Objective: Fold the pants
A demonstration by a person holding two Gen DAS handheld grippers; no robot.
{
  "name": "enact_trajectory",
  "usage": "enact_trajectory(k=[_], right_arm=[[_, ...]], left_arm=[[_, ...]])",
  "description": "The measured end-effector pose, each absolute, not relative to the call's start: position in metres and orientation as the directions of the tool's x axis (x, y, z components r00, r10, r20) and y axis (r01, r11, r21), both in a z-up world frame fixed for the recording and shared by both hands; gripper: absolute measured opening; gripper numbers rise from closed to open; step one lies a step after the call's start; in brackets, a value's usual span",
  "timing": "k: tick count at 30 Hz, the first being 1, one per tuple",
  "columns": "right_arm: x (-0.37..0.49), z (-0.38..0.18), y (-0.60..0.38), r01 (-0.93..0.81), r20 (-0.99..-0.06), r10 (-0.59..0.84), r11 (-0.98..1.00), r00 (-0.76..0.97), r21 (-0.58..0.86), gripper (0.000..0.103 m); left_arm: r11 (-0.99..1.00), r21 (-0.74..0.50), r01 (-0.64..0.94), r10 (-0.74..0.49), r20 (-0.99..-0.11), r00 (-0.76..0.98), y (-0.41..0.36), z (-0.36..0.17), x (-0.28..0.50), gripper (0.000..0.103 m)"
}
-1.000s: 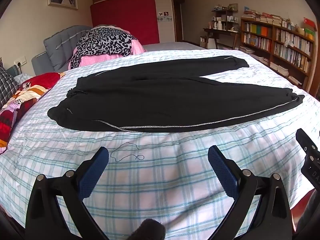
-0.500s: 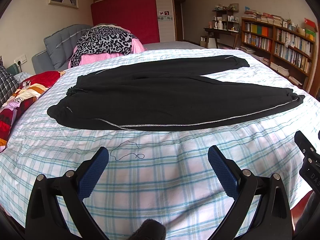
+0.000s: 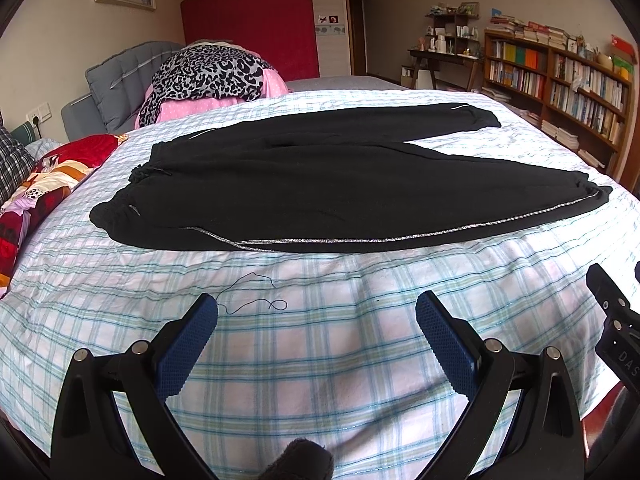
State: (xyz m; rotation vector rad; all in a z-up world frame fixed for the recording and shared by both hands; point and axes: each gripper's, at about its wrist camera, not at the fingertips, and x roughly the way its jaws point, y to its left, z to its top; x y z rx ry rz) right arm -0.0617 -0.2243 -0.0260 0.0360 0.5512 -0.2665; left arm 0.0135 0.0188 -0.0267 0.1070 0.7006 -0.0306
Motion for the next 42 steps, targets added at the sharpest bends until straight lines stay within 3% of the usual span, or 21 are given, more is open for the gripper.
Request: enact_trajectory(k=[42], right_arm=[[-0.036,-0.042,-0.234,0.252,-0.583,-0.213,0.968,0.784,-0.015,0.100]], left_arm=[[0.996,0.087,0.020,0.045,-0.677,0.734,0.044,-0.038,0.042,0.098]])
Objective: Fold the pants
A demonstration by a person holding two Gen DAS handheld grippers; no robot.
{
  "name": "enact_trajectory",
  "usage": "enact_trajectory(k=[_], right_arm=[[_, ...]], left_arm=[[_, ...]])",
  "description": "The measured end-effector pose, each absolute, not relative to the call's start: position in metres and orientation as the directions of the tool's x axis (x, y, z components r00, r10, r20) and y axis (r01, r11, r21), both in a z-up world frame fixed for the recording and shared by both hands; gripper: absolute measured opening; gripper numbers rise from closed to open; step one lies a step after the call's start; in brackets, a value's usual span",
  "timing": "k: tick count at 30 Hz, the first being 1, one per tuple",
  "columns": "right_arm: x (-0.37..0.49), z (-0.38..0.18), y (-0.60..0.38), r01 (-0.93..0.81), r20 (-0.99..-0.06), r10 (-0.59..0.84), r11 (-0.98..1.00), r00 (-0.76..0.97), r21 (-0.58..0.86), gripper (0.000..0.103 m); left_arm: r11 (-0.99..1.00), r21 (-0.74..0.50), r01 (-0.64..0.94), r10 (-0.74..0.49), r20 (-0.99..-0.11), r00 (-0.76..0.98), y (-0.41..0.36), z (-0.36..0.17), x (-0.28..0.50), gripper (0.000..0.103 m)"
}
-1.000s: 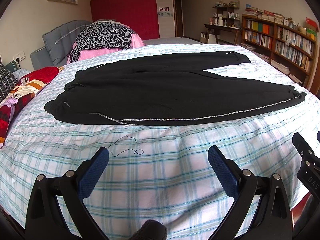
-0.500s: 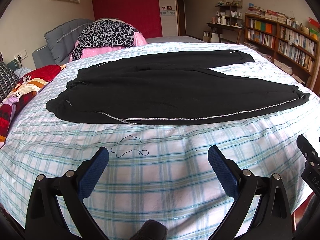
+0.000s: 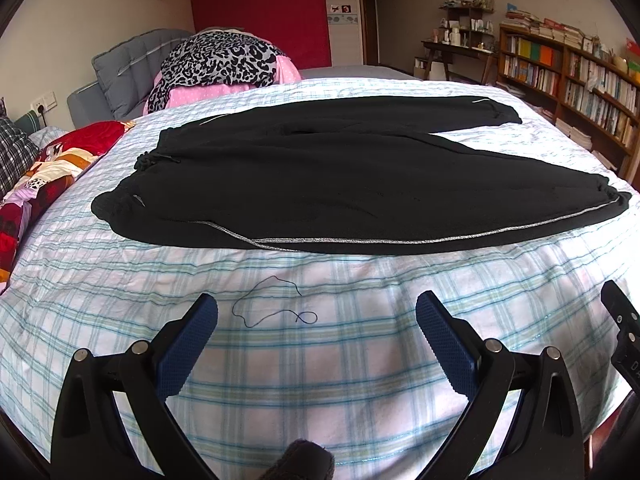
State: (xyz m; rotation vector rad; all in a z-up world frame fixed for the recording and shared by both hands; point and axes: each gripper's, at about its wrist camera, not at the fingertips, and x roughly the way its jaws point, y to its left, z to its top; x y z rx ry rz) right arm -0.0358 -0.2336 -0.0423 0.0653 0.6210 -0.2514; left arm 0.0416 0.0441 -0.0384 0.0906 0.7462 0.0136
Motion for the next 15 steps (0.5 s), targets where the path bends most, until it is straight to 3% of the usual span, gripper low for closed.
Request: enact_trajectory(k=[15], right_arm=[[-0.011,-0.032,-0.234,0.265,-0.529,-0.268,0.961,0.805,-0.083,0.100]], left_arm=[[0.995,0.105,-0.003,0.073,-0.674,0.735,0.055,-0.032,0.065,0.098]])
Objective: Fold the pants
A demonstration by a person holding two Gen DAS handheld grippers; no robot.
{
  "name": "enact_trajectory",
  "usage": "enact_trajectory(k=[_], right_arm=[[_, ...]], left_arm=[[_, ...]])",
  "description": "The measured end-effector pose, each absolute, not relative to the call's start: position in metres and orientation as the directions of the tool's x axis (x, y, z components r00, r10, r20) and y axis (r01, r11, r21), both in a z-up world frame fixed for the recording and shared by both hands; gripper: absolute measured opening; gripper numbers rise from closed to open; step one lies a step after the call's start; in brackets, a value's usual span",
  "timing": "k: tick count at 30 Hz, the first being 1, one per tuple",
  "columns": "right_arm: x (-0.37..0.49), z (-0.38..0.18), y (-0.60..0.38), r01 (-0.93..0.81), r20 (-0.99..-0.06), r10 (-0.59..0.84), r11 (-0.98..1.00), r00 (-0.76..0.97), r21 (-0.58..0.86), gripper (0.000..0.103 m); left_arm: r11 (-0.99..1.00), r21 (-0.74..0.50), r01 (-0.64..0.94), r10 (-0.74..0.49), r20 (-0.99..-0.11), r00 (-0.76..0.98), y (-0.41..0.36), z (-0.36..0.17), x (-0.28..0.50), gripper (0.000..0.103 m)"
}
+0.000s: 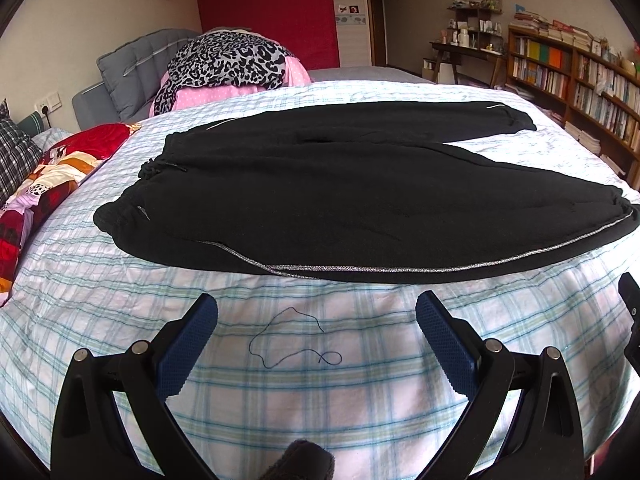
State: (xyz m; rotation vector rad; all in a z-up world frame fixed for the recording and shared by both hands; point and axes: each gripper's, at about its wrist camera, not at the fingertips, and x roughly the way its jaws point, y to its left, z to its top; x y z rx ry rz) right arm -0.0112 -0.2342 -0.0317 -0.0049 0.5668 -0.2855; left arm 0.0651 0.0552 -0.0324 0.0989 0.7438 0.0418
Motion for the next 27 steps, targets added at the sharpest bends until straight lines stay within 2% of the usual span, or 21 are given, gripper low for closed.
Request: enact_trajectory(k=[5,19,27], right_arm=[[0.003,-0.030,-0.242,0.265,-0.556,-0.238,0.964,0.797,-0.031,0.100],[0.041,-0.022,-0.237,0.235,-0.541,-0.236,0.969,0.807,-0.073,0.100],[0.080,-0.010,-0.234,0.197,-0.554,-0.200,0.978,0.808,-0.065,0.100]], left_arm=[[0.993,0.119,-0.027,0.100,-0.666,0.739,0.061,-0.028,0.077,0.098],[0.987,0.154,-0.051,0.140,-0.653,0.744,0.071,-0.023,0.107,0.098],[0.993,0.100,-0.058,0.112,-0.710,0.695,0.106,-0.019,0.150,0.098]])
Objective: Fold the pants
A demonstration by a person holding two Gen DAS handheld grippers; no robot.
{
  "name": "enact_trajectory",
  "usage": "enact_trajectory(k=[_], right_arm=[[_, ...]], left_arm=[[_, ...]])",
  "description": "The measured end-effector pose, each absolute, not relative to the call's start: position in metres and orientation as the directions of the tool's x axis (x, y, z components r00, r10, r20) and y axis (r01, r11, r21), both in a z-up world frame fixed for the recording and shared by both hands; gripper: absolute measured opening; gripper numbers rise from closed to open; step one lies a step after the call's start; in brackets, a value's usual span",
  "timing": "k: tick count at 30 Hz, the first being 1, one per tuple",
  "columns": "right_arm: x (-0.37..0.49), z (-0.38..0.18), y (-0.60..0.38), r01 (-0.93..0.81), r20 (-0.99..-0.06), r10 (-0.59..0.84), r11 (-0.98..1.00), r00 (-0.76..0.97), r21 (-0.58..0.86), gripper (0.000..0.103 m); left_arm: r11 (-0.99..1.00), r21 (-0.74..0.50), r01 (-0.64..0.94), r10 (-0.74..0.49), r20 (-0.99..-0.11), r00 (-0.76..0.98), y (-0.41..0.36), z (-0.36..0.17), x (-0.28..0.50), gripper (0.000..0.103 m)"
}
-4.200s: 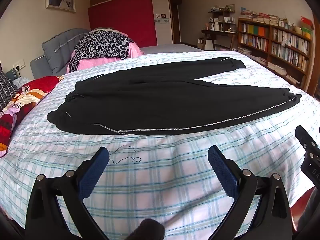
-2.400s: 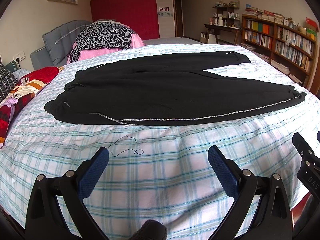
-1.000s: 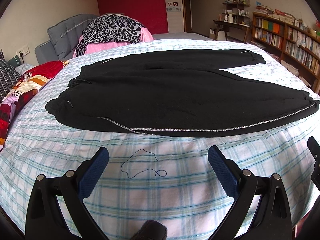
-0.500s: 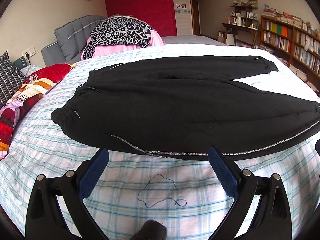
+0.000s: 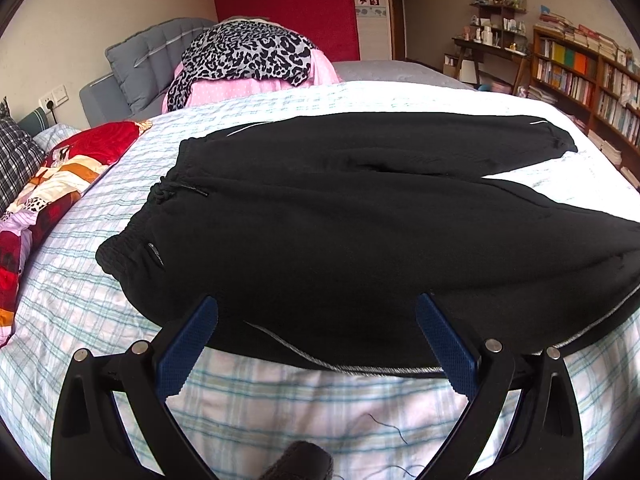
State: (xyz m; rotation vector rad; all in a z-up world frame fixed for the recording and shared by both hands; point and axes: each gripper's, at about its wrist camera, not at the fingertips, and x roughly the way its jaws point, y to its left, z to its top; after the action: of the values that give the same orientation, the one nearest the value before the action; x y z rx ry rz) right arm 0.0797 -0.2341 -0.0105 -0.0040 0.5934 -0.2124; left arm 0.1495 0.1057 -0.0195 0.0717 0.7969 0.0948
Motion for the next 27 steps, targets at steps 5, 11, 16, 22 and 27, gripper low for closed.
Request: enact_trajectory(k=[5,11,16,22,27], right_arm=[[0.108,-0.012,-0.231,0.168,-0.586,-0.176,0.983,0.791,-0.069,0.100],[0.133,-0.011,-0.227,0.145,-0.609,-0.151,0.988,0.778,-0.060,0.100],[0.150,-0.013,-0.219,0.126,-0.616,-0.144,0.989,0.775,-0.072,0.100],[0.170,-0.027,-0.214,0.110,-0.654,-0.131,0.991,0.745,-0.073,0.100],[0.182,-0.037,-0.214,0.103,-0.684,-0.117,0.993,0.720,-0.061,0.100]], left_arm=[[0.994,0.042,-0.103,0.100,-0.757,0.646,0.142,-0.019,0.185,0.098],[0.988,0.017,-0.151,0.109,-0.770,0.629,0.187,-0.010,0.228,0.098],[0.984,-0.064,-0.163,0.050,-0.789,0.612,0.230,-0.006,0.273,0.098],[0.978,-0.041,-0.206,0.096,-0.786,0.611,0.268,-0.003,0.320,0.098],[0.973,-0.080,-0.216,0.072,-0.784,0.617,0.299,-0.002,0.362,0.098]])
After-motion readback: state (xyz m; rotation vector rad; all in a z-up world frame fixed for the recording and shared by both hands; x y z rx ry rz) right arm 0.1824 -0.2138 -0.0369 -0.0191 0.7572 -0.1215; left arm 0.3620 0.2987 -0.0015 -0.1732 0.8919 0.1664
